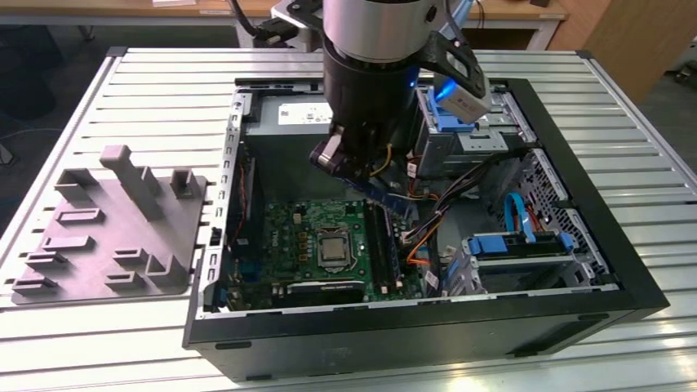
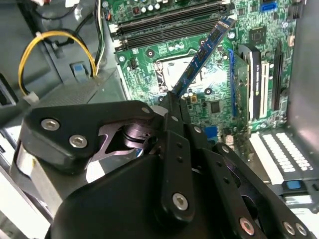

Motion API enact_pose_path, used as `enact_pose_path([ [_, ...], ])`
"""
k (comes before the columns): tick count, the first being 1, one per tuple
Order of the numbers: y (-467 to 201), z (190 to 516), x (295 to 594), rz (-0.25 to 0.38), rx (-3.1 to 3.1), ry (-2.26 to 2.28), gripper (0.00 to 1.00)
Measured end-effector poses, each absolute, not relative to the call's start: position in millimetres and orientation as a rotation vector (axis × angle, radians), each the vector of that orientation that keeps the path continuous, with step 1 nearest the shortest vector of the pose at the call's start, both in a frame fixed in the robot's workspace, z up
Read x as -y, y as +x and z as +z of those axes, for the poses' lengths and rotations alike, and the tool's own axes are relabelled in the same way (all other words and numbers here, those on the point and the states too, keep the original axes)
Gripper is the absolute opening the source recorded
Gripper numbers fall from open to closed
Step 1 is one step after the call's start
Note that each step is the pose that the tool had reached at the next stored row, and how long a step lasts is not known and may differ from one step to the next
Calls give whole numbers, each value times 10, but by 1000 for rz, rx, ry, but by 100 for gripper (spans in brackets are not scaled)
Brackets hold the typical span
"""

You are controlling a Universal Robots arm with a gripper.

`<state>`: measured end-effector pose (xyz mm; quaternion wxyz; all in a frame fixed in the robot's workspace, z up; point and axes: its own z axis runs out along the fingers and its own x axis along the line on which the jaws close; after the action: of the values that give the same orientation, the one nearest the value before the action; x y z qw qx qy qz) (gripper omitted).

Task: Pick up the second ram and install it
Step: 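Insert the second ram into the second slot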

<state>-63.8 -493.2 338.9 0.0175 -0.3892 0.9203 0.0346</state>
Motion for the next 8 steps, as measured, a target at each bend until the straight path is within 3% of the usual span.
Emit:
enact_pose_path([
  [8,-638,3387,4933,104,-2918,-1049,12],
])
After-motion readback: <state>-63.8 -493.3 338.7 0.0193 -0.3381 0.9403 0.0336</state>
